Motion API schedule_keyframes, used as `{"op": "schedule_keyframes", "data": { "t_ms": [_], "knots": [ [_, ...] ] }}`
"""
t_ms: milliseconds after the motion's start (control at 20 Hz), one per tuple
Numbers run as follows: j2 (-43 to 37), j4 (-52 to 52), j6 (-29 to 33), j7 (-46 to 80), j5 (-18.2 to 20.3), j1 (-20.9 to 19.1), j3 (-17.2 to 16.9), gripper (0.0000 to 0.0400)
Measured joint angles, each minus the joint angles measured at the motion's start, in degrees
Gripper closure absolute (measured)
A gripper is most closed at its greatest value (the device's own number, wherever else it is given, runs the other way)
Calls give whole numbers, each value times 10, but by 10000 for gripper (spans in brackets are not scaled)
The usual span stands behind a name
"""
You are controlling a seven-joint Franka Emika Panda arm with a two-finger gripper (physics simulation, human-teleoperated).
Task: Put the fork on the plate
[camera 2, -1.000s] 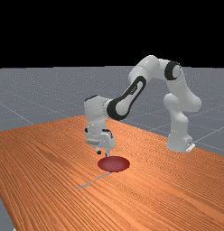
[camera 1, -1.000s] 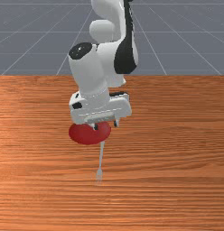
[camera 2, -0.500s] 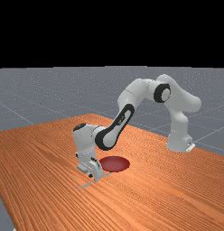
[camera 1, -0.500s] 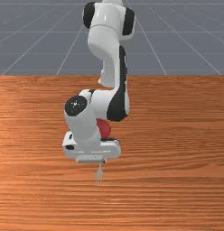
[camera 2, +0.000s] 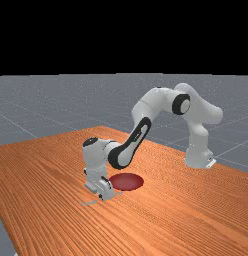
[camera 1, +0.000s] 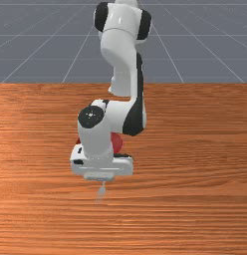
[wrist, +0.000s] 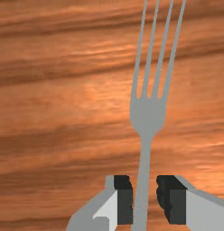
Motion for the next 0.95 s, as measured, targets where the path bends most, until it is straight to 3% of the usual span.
{"op": "schedule_keyframes", "data": {
  "t_ms": [250, 450, 600, 800, 950],
  "knots": [
    [-11, 7, -5, 12, 9, 14, 13, 309],
    [-105, -20, -30, 13, 6, 22, 6, 309],
    [-188, -139, -30, -2, 1, 28, 2, 309],
    [-266, -367, 83, -33, -1, 40, -6, 309],
    [-288, -455, 121, -43, 17, 23, -16, 309]
  ]
}}
